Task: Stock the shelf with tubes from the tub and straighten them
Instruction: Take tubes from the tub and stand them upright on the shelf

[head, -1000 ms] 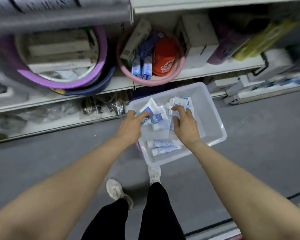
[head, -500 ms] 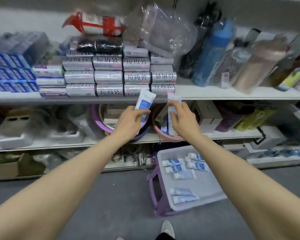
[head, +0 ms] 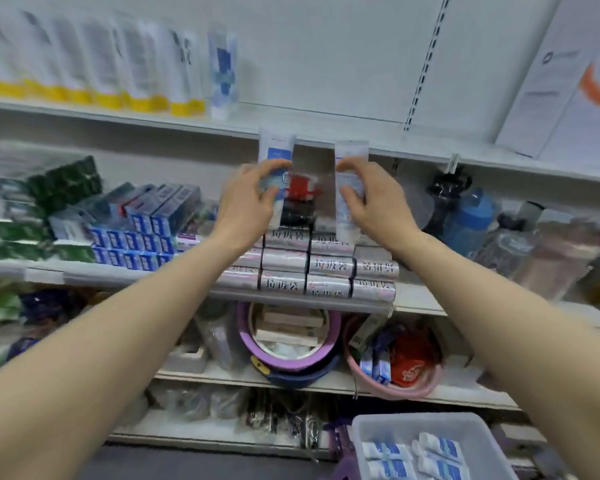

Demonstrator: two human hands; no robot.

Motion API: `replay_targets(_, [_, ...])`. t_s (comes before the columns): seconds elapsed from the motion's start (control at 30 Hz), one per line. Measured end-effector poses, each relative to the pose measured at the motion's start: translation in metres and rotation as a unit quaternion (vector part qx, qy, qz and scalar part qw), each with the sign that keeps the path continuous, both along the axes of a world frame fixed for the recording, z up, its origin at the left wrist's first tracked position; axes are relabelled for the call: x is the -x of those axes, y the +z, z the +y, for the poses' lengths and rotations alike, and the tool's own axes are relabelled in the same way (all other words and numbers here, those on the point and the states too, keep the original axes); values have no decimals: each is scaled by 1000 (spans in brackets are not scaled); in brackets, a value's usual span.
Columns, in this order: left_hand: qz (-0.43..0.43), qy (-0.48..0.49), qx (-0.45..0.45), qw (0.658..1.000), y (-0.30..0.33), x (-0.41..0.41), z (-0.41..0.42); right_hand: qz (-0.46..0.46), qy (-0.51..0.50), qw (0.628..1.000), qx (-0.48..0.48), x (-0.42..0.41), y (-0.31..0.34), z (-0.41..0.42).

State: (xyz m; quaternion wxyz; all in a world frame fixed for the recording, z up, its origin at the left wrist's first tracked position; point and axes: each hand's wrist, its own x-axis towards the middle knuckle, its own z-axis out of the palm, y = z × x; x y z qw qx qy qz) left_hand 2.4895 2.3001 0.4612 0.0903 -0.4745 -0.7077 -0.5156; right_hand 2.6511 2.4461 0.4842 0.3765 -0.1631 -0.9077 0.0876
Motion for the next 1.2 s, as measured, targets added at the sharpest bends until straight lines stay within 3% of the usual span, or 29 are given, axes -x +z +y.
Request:
replay_targets(0.3, [82, 84, -94, 989, 92, 62, 12, 118, 38, 991, -44, 72, 110, 32])
replay_targets(0.5, [90, 119, -83, 985, 116, 97, 45, 113, 52, 992, -24, 123, 147, 58])
replay_targets(1.2, [171, 216, 20, 961, 90, 149, 117, 4, 92, 996, 13, 284, 133, 144])
